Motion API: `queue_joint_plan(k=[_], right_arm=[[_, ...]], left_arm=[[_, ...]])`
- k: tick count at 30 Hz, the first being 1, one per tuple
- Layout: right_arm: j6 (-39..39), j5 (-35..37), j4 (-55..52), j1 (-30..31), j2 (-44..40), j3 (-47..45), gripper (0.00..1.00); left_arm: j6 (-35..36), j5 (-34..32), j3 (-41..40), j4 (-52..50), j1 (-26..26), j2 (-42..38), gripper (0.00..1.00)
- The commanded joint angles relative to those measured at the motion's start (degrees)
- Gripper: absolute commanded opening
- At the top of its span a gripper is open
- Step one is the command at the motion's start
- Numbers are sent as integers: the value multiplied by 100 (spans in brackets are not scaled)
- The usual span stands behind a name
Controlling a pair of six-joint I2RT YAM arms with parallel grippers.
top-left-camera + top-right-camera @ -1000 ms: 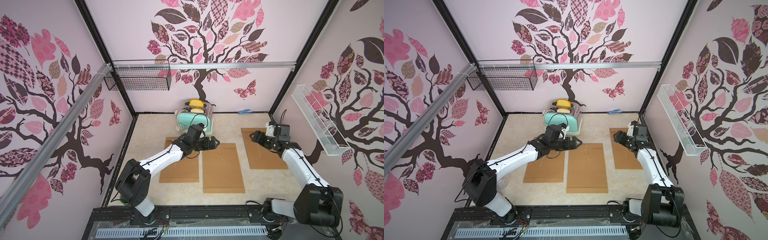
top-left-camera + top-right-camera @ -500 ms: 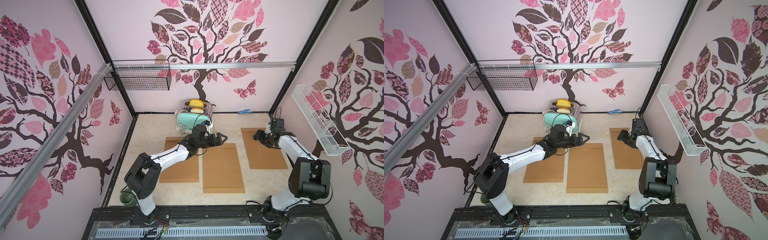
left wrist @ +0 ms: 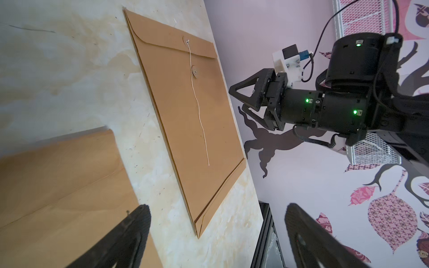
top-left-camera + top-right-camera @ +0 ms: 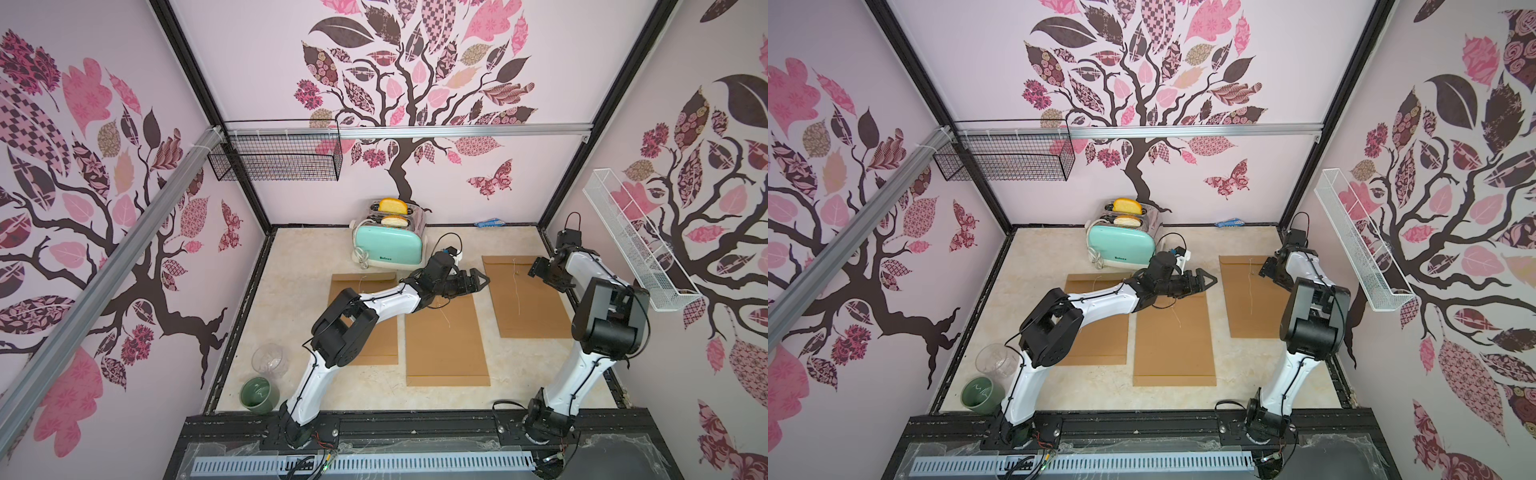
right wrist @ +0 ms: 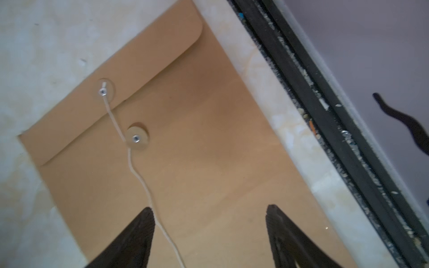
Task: Close the mouth of the file bag
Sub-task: Pick up the file bag from the center of the board.
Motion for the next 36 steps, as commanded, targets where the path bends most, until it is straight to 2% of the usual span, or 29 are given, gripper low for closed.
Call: queue_joint_plan(k=[1,4,9,13,21,24,27,29,36], right_arm=[[-498,764,-495,47,313,589,77],[-824,983,-571,-68,683,884,76],[-1248,957,-808,-169,1206,1392,72],[-1337,645,-829,-288,1391,1623,69],[-1539,-378,-1099,-462,1722,1797,66],[-1513,-808,-1200,-521,1779,1788,56],[-1492,-1119,-1445,-516,1871,1871,55],[-1422,-1265,-1527,-500,1854,1767,55],[-1258,-1298,-1427,-474,1551,1404,55]], left_arm=[[-264,-45,762,-72,-120,514,96],[-784,341,1560,-116,-215,1187,97],[-888,182,1916,6,-397,1603,98],[-1093,453,2213,32,-470,1925,96],[-1225,233,2054,-61,-497,2076,94],[-1371,78,2030,-357,-505,2108,94],[-1464,-384,1778,-733,-505,1970,94],[-1640,-773,1418,-773,-505,1850,94],[-1373,-1215,1286,-1188,-523,1671,93]])
